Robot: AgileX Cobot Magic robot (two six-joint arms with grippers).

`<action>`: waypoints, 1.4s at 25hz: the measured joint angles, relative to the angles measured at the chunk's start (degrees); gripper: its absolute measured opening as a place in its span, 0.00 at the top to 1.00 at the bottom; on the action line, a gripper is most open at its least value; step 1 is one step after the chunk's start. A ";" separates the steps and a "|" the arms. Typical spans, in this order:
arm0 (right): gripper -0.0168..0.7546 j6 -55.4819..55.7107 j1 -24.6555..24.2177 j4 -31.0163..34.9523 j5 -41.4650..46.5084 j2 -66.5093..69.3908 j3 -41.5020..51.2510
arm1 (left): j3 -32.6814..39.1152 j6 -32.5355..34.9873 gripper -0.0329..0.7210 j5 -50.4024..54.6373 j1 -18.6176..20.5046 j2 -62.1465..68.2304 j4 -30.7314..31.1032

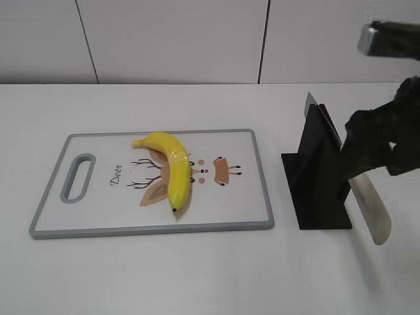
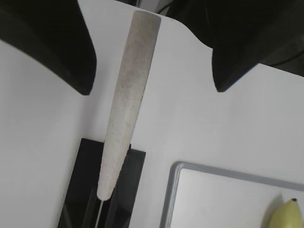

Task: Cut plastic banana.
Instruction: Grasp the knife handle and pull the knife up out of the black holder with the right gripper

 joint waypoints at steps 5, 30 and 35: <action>0.22 3.08 -0.01 -1.10 0.97 7.34 -0.12 | 0.00 0.00 0.24 0.00 0.00 0.00 0.00; 0.75 5.71 -0.01 -1.31 2.96 11.99 -0.18 | 0.00 0.00 0.26 -0.01 0.00 0.00 0.00; 0.75 6.22 -0.01 -1.31 2.78 11.47 -0.18 | 0.00 0.00 0.26 -0.01 0.00 0.00 0.00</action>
